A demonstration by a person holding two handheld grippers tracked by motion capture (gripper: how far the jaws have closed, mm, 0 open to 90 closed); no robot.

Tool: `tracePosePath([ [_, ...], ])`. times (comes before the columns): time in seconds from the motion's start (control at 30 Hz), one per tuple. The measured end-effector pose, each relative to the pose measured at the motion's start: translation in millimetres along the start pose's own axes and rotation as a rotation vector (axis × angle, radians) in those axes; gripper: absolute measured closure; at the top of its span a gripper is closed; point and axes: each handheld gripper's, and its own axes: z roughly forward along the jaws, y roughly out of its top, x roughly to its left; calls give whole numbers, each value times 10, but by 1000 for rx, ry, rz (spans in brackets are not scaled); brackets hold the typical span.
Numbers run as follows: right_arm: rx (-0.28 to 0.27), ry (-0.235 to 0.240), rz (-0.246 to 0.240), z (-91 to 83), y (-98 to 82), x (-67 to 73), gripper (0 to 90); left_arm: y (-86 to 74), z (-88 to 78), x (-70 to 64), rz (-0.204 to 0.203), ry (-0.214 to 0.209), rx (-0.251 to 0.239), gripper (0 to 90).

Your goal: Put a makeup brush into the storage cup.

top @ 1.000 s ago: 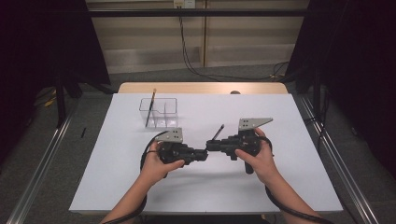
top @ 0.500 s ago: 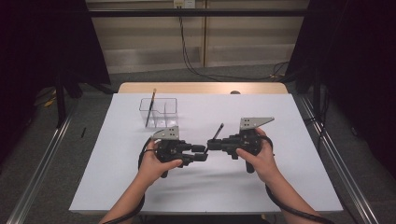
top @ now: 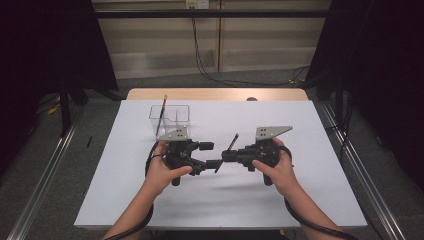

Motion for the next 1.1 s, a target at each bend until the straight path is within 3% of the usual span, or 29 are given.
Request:
tracePosePath([
  [0.4, 12, -2, -12, 15, 7, 11, 843, 106, 58, -17, 21, 13, -11, 75],
  [0.7, 23, 4, -21, 44, 10, 18, 843, 202, 106, -39, 28, -1, -3, 63],
  [0.93, 25, 7, -28, 56, 20, 26, 843, 248, 130, -43, 38, -22, 0, 168],
  [1.1, 25, 7, -31, 59, 29, 32, 843, 276, 128, -44, 50, -51, -8, 327],
])
